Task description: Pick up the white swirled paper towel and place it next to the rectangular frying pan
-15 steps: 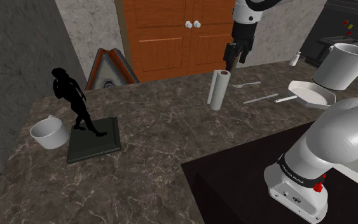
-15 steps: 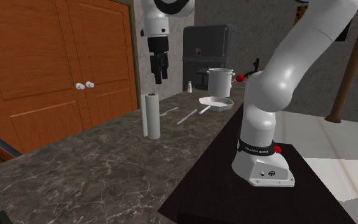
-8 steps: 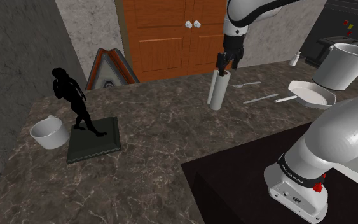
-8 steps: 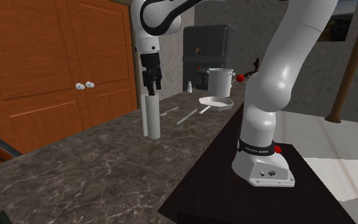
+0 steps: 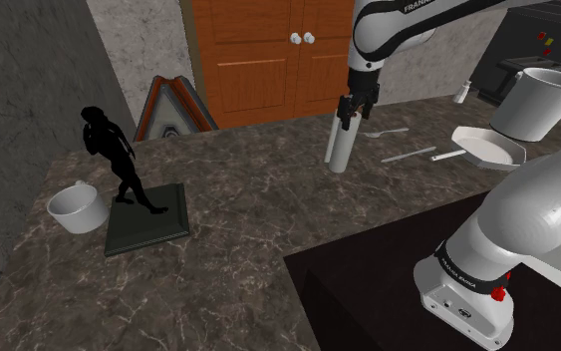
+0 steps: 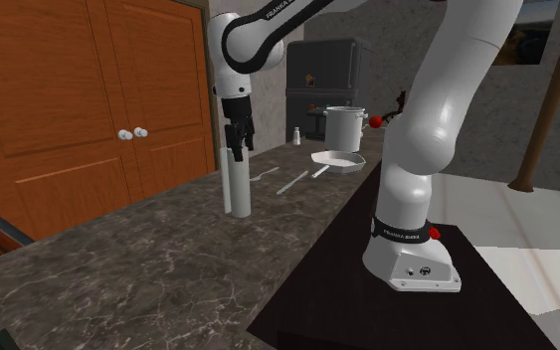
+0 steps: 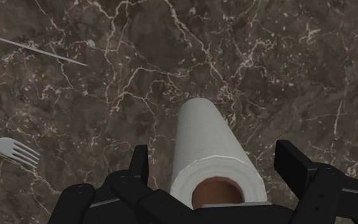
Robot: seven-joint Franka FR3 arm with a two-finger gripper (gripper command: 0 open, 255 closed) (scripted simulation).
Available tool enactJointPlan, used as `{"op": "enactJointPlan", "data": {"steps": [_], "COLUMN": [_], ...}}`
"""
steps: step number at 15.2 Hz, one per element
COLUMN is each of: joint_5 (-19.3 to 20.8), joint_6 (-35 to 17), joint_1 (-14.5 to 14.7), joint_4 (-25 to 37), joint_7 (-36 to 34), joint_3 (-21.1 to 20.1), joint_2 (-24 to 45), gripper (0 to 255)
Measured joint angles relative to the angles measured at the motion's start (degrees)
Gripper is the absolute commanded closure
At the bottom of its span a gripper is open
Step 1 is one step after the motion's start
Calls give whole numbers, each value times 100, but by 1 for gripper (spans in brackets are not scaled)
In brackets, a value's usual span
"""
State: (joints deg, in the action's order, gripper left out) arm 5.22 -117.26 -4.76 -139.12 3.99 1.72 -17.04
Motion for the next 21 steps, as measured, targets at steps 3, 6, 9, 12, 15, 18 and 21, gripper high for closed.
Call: {"op": "enactJointPlan", "data": {"steps": [3, 6, 9, 12, 15, 18, 21], "joint_5": [0, -1, 0, 0, -1, -8, -14], "joint_6": [-9, -10, -9, -9, -10, 165, 396], "joint_1": [0, 1, 1, 1, 1, 3, 3], "joint_4": [-9, -8, -9, -9, -10, 112, 239], "joint_7": [-2, -2, -2, -2, -2, 9, 29], "joint_3": [-1, -1, -1, -1, -2, -5, -5], "joint_2": [-1, -2, -2, -2, -2, -56, -162], "gripper": [0, 255, 255, 255, 255, 255, 255]}}
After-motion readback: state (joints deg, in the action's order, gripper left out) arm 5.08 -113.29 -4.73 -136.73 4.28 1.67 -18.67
